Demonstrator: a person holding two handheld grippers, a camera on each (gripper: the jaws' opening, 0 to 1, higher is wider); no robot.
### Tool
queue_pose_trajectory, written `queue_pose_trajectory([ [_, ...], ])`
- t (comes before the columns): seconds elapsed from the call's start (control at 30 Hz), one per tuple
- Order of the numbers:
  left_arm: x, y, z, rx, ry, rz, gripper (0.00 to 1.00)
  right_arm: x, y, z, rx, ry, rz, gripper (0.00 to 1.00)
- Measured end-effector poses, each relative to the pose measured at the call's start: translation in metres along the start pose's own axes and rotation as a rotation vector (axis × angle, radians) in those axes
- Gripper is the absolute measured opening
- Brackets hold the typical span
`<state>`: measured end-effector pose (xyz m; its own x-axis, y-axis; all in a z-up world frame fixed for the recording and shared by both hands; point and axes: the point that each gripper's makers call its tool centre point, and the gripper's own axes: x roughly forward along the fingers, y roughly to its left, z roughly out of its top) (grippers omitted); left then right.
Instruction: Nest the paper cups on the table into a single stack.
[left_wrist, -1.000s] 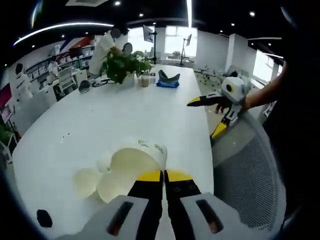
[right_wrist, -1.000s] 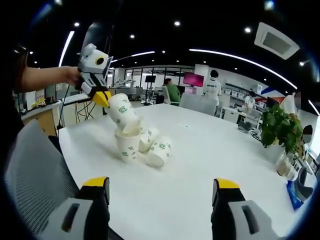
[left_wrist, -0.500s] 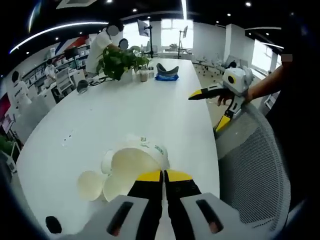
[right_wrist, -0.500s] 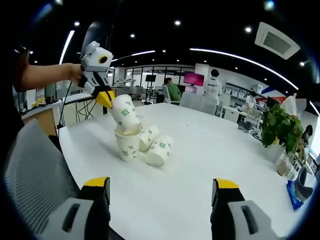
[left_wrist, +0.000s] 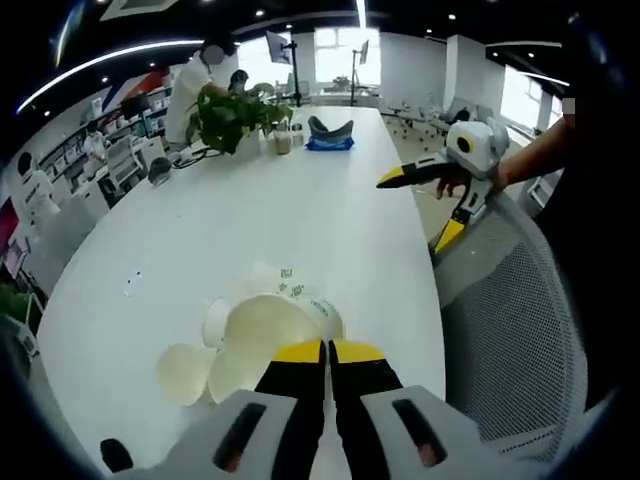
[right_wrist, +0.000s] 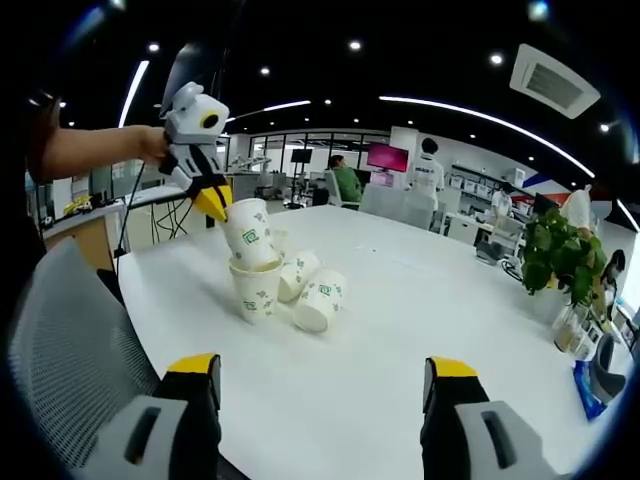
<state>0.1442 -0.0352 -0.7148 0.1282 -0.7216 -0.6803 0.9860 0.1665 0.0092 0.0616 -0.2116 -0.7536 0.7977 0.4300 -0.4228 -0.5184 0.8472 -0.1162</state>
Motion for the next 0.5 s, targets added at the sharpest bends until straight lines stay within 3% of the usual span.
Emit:
queue_pose_trajectory([
  [0.5, 0.0086, -0.0014, -0.0009, 0.041, 0.054, -0.024, 0.00, -0.0002, -0.0004, 0.0000, 0.001, 0.001, -0.004, 0.84],
])
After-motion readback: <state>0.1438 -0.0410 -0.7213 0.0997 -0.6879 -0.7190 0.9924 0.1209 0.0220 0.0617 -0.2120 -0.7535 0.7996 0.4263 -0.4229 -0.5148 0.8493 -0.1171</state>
